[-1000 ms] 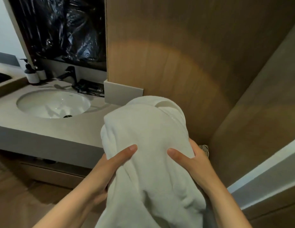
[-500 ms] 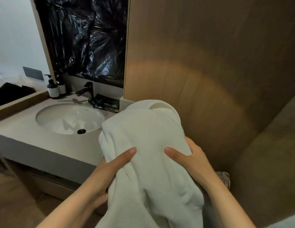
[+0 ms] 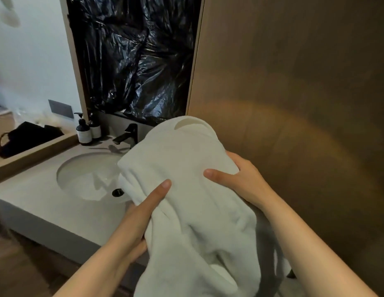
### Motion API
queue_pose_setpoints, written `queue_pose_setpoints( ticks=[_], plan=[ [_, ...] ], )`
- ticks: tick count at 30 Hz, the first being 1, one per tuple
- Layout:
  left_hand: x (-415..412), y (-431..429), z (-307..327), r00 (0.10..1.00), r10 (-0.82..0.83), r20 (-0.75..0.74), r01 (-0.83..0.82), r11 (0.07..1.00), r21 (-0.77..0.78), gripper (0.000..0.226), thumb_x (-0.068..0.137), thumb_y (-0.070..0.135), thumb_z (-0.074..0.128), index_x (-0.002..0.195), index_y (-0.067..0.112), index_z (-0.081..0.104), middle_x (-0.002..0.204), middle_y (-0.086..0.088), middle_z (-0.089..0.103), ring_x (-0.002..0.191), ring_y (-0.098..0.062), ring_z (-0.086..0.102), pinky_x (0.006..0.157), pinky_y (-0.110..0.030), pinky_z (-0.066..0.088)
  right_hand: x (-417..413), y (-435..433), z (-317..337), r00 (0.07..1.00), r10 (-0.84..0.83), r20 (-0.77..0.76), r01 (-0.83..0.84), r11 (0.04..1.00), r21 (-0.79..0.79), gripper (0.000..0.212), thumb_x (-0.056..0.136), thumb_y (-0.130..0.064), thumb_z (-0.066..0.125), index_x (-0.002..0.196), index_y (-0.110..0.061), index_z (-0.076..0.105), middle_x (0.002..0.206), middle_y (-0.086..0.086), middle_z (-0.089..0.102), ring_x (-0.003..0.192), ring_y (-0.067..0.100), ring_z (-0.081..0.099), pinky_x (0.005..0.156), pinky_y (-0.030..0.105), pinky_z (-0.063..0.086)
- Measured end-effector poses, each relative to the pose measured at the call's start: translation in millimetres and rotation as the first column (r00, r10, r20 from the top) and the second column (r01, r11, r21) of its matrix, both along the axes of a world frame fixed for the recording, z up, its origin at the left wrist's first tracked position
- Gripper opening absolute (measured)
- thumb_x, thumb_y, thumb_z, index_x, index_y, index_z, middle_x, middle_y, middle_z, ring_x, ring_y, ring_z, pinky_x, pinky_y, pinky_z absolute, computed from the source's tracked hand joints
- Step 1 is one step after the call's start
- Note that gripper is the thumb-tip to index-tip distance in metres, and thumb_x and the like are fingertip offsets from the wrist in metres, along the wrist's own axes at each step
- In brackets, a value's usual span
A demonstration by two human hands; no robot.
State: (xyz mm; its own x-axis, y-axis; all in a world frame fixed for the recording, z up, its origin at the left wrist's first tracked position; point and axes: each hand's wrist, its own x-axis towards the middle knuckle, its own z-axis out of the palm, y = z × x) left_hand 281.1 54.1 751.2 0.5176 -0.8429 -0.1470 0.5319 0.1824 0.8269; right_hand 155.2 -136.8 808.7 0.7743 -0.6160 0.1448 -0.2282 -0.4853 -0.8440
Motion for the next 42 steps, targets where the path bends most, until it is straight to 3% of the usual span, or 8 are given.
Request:
queue_pose_setpoints(
  ticks=[4, 10, 16, 23, 30, 33, 37, 42],
  plan=[
    [46.8, -37.0, -4.6, 0.999, 0.012, -0.033, -0.013, 0.999, -0.046, 0.063, 0.079, 0.037, 0.074, 0.136, 0.024, 0.052, 0.127, -0.002, 0.065, 0.115, -0.026, 0.062, 0.107, -0.044, 0.039, 59.6, -36.3, 7.9, 0.998, 0.028, -0.063, -0.032, 0.998, -0.057, 0.076, 0.055, -0.078, 0.069, 0.123, -0.052, 0.053, 0.114, -0.032, 0.06, 0.101, -0.008, 0.059, 0.076, 0.016, 0.047],
    [111.4, -100.4, -36.3, 0.972, 0.224, -0.066, -0.218, 0.972, 0.085, 0.082, 0.051, 0.047, 0.091, 0.124, 0.033, 0.056, 0.12, 0.007, 0.068, 0.112, -0.022, 0.064, 0.104, -0.046, 0.044, 129.3, -90.9, -10.7, 0.978, 0.021, -0.209, -0.015, 0.999, 0.032, 0.057, 0.06, -0.075, 0.071, 0.11, -0.067, 0.046, 0.108, -0.045, 0.052, 0.104, -0.008, 0.055, 0.074, 0.014, 0.043],
    [140.7, -136.1, -110.3, 0.955, 0.297, -0.012, -0.273, 0.893, 0.357, 0.099, 0.039, 0.062, 0.088, 0.125, 0.029, 0.053, 0.121, 0.007, 0.065, 0.109, -0.019, 0.063, 0.093, -0.041, 0.051, 155.2, -99.7, -80.5, 0.903, -0.038, -0.427, 0.047, 0.999, 0.009, 0.106, 0.065, -0.076, 0.068, 0.152, -0.042, 0.018, 0.151, -0.03, 0.022, 0.141, 0.006, 0.022, 0.116, 0.036, 0.023],
    [144.4, -125.9, -160.8, 0.995, 0.098, 0.014, -0.094, 0.893, 0.441, 0.09, 0.053, 0.057, 0.086, 0.128, 0.02, 0.054, 0.12, 0.0, 0.067, 0.11, -0.022, 0.064, 0.1, -0.048, 0.048, 105.3, -42.0, -155.1, 0.797, -0.257, -0.547, 0.204, 0.966, -0.157, 0.103, 0.075, -0.076, 0.059, 0.148, -0.053, -0.01, 0.159, -0.02, -0.021, 0.147, 0.013, -0.021, 0.119, 0.046, -0.006],
    [143.2, -93.6, -136.0, 0.959, -0.23, 0.168, 0.098, 0.821, 0.563, 0.047, 0.078, 0.033, 0.077, 0.118, 0.013, 0.061, 0.105, 0.001, 0.072, 0.101, -0.024, 0.067, 0.084, -0.039, 0.055, 86.8, -21.0, -184.9, 0.821, -0.245, -0.515, 0.301, 0.953, 0.026, 0.102, 0.078, -0.061, 0.069, 0.151, -0.05, -0.001, 0.158, -0.023, -0.021, 0.149, 0.012, -0.016, 0.121, 0.042, 0.012],
    [148.6, -76.3, -113.9, 0.734, -0.474, 0.487, 0.024, 0.734, 0.679, 0.069, 0.076, 0.047, 0.075, 0.131, 0.018, 0.047, 0.128, 0.006, 0.051, 0.118, -0.021, 0.053, 0.09, -0.031, 0.045, 89.9, -19.7, -184.3, 0.826, -0.269, -0.495, 0.328, 0.944, 0.035, 0.098, 0.081, -0.055, 0.07, 0.153, -0.046, 0.003, 0.16, -0.018, -0.017, 0.15, 0.013, -0.013, 0.122, 0.042, 0.013],
    [160.8, -82.1, -90.7, 0.25, -0.324, 0.912, -0.16, 0.916, 0.369, 0.065, 0.073, 0.042, 0.079, 0.127, 0.014, 0.056, 0.134, -0.008, 0.045, 0.119, -0.027, 0.045, 0.1, -0.038, 0.039, 78.8, -0.2, -182.0, 0.789, -0.439, -0.431, 0.477, 0.879, -0.023, 0.093, 0.08, -0.055, 0.071, 0.154, -0.037, 0.017, 0.164, -0.007, -0.002, 0.151, 0.017, 0.003, 0.118, 0.037, 0.023],
    [161.0, -137.3, -103.7, -0.275, -0.45, 0.85, -0.041, 0.888, 0.457, 0.081, 0.079, 0.061, 0.063, 0.148, 0.029, 0.034, 0.162, -0.004, 0.009, 0.148, -0.033, 0.002, 0.116, -0.058, 0.015, 38.4, 27.8, -188.4, 0.563, -0.516, -0.645, 0.697, 0.717, 0.035, 0.115, 0.064, -0.084, 0.059, 0.155, -0.036, 0.008, 0.164, -0.001, 0.006, 0.148, 0.029, 0.017, 0.111, 0.045, 0.033]
  ],
)
